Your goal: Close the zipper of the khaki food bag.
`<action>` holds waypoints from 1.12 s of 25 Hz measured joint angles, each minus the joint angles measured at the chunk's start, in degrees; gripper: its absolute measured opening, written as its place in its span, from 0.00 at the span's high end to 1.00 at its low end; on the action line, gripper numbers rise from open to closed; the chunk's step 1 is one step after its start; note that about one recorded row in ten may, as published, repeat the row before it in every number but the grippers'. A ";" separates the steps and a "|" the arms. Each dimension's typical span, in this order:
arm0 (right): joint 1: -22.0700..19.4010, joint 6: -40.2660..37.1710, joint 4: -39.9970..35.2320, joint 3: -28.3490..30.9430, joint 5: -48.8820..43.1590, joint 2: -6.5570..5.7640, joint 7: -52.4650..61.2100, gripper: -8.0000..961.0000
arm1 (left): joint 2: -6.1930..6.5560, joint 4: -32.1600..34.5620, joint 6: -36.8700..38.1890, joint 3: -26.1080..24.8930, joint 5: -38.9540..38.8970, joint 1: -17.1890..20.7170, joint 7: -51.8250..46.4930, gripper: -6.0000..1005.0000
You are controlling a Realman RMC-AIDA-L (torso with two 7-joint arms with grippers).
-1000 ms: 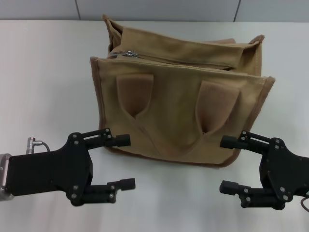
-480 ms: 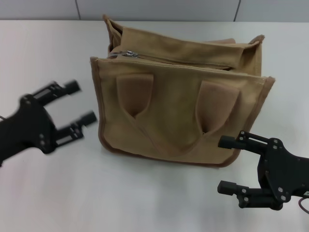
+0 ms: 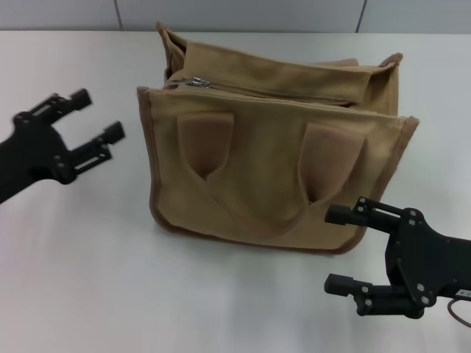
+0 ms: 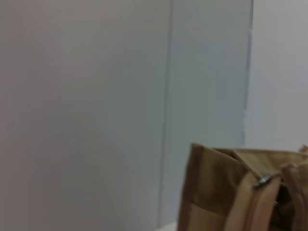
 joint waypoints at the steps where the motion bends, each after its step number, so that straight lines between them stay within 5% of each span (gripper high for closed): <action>1: 0.03 0.01 0.06 0.00 0.00 0.00 -0.08 0.13 | -0.02 0.14 -0.58 1.38 0.27 -0.51 0.00 0.23; 7: 0.07 0.01 0.82 0.04 0.05 -0.01 -0.17 0.13 | -0.18 0.18 -1.31 5.92 0.32 -3.06 -0.04 0.23; 28: -0.72 0.06 2.20 0.57 0.33 -0.01 -0.72 0.13 | -0.41 -2.44 -3.44 5.93 -7.34 -5.33 -0.90 0.23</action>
